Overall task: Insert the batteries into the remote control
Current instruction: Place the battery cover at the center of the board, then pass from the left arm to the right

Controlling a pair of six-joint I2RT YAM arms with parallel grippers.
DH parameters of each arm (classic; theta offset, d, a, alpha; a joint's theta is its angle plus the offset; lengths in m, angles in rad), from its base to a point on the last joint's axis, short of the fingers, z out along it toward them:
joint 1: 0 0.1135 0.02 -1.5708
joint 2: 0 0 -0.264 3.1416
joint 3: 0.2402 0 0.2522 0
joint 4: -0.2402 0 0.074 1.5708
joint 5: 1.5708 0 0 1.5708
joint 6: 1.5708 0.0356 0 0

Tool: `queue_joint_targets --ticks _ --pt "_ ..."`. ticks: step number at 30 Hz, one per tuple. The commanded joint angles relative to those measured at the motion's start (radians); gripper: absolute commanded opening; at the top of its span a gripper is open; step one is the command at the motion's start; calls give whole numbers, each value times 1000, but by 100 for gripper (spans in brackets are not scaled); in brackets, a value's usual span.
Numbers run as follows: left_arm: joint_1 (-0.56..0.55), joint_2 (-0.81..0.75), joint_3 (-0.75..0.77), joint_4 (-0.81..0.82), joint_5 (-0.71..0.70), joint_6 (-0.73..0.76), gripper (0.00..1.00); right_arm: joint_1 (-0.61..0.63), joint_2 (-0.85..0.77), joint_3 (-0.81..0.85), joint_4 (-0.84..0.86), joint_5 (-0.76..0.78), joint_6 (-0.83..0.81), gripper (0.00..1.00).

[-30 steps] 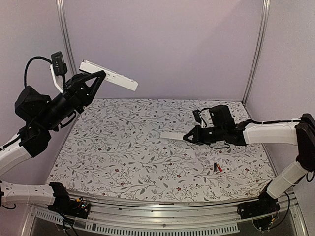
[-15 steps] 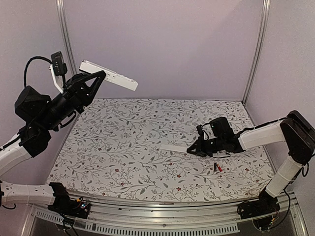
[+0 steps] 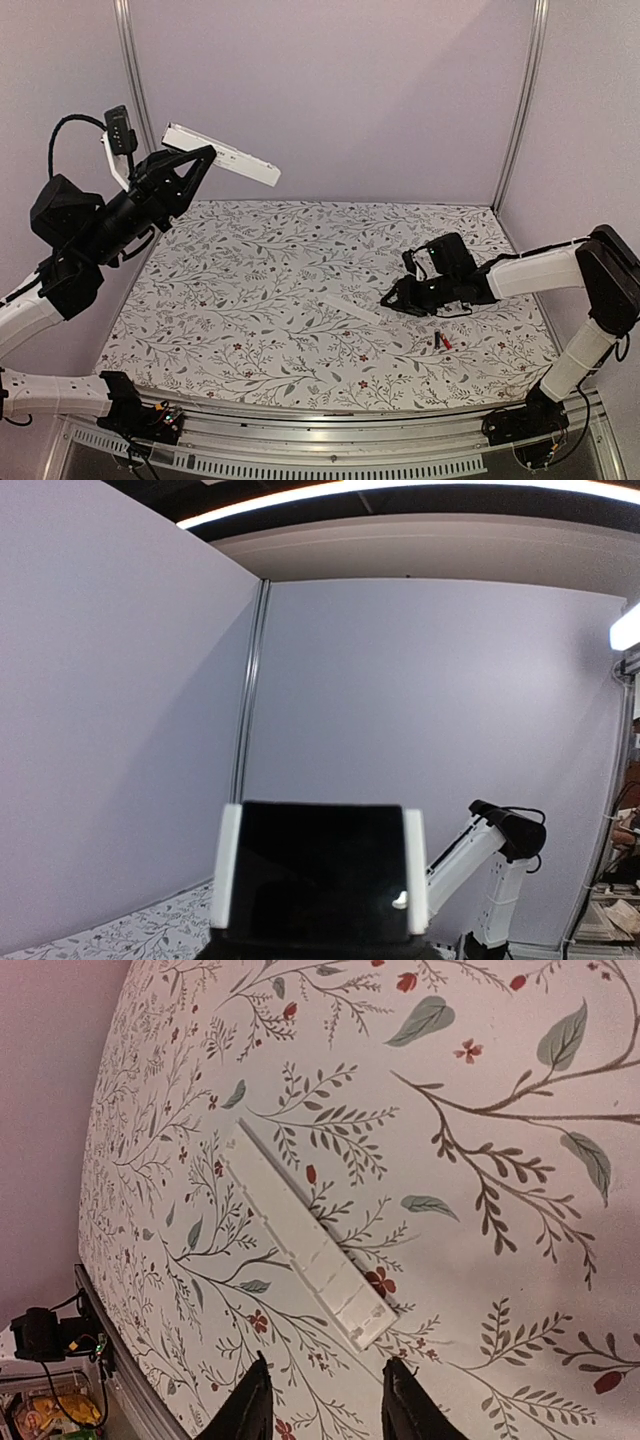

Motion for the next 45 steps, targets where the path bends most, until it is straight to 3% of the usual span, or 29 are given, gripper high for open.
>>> queue_joint_targets --ticks 1,3,5,11,15,22,29,35,42,44,45 --pt "9 -2 -11 -41 21 46 0 22 -136 121 -67 63 -175 48" --pt "9 6 -1 -74 23 79 0 80 -202 187 -98 142 -285 79" --pt "5 20 11 -124 18 116 0 145 -273 246 -104 180 -440 98" --pt "-4 13 -47 -113 167 217 0 296 -389 354 -28 -32 -818 99" --pt "-26 10 -103 -53 302 264 0 381 -345 453 -20 -97 -889 99" --pt "-48 21 -121 -61 404 322 0 483 -196 608 -110 -128 -1015 98" --pt "-60 22 -139 -59 434 365 0 507 -126 653 -108 -129 -1048 83" --pt "-63 18 -140 -66 428 376 0 508 -87 671 -103 -125 -1040 55" --pt "-68 21 -142 -68 424 374 0 510 -71 677 -102 -145 -1036 37" --pt "-69 20 -147 -65 421 378 0 510 -66 678 -102 -144 -1034 28" --pt "-69 22 -150 -65 418 379 0 510 -65 678 -104 -141 -1034 18"
